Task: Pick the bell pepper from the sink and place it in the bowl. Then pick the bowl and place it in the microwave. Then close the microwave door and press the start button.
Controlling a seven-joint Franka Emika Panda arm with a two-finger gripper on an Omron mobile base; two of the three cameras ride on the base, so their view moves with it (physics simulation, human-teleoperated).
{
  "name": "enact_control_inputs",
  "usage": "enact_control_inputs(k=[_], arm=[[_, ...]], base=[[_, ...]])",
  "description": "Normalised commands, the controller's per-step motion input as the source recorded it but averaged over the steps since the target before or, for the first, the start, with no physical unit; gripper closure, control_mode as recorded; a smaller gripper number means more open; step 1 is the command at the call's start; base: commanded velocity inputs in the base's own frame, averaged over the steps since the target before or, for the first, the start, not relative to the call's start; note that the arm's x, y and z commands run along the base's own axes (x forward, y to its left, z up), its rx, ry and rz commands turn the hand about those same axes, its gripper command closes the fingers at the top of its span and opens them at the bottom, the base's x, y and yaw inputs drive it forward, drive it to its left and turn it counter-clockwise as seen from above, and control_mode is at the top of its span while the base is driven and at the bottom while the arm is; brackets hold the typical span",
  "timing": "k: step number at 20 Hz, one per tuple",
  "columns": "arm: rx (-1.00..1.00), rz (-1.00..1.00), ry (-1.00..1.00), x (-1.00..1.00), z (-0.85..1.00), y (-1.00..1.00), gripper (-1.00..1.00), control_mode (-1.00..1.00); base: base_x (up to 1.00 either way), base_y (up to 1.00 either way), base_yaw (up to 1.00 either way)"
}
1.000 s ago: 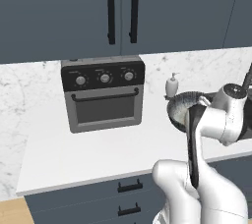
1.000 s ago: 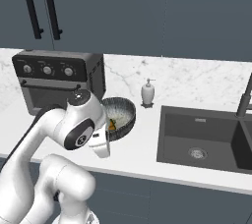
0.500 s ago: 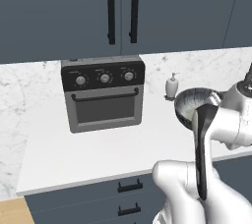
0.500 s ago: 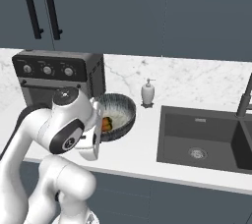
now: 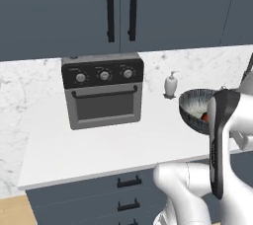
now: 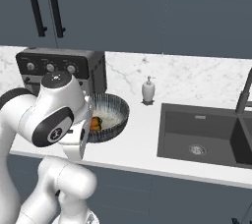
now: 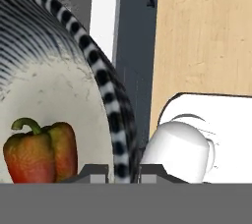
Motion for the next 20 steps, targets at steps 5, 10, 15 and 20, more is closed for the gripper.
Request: enact_control_inputs(k=[5, 10, 15, 20], arm=[[0.00, 0.00, 0.00, 0.00, 0.00, 0.00, 1.00, 1.00], [0.00, 0.00, 0.00, 0.00, 0.00, 0.00, 1.00, 1.00], [0.00, 0.00, 0.00, 0.00, 0.00, 0.00, 1.00, 1.00], [0.00, 0.00, 0.00, 0.00, 0.00, 0.00, 1.00, 1.00]], base=[[-0.49, -0.02, -0.06], [-0.28, -0.29, -0.48], [0.00, -0.03, -0.96], [0.00, 0.00, -1.00]])
